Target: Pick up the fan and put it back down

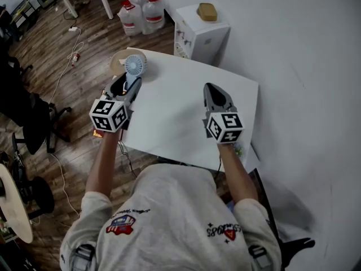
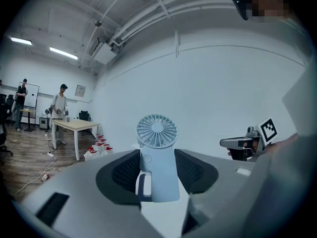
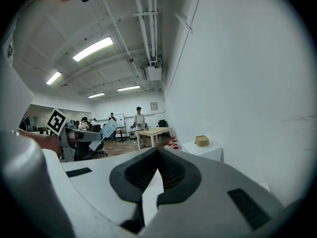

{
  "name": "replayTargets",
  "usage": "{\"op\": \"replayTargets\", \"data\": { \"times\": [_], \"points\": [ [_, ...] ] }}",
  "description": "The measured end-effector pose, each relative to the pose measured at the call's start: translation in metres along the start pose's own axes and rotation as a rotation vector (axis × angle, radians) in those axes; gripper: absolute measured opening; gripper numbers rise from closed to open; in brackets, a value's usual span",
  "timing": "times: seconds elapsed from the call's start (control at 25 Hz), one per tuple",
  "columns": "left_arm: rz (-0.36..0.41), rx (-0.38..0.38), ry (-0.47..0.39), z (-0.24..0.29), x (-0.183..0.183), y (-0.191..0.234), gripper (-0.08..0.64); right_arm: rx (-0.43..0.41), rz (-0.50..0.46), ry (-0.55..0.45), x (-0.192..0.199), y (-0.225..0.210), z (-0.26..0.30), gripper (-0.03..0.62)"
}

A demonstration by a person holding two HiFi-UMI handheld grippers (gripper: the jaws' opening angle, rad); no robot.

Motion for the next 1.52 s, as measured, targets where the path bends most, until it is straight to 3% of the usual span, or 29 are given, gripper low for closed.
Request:
{"op": "replayTargets", "data": {
  "times": [0.32, 0.76, 1.04, 1.24, 1.52],
  "points": [
    [0.029, 0.103, 0.052, 0.039, 0.001, -0.032, 0.210, 0.093, 0.021, 0.019, 0.006, -0.026, -0.028, -0.009],
    [0.096, 0.337, 0.171, 0.121, 0.028, -0.137, 0.210, 0.327, 0.086, 0.082, 0.041, -0.092, -0.122, -0.009],
    [0.188, 0.478, 0.267, 0.173, 0.079, -0.219, 0.210, 0.476, 0.140, 0.130, 0.080, -0.129, -0.191, -0.009],
    [0.210, 0.575, 0.363, 0.203, 0.128, -0.276, 0.211, 0.564, 0.184, 0.165, 0.106, -0.145, -0.236, -0.009],
    [0.226, 0.615, 0.472, 0.245, 0.194, -0.314, 0.210, 0.641, 0.231, 0.204, 0.138, -0.155, -0.272, -0.009]
  ]
}}
Point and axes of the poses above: the fingertips, and each gripper's own axes: z forward along the fingers, y to its left, x out of its underside, the point moved 3 cm from there along -z, backward along the fingers, and after that the axes turned 12 degrees about -z, right-handed, at the moved point
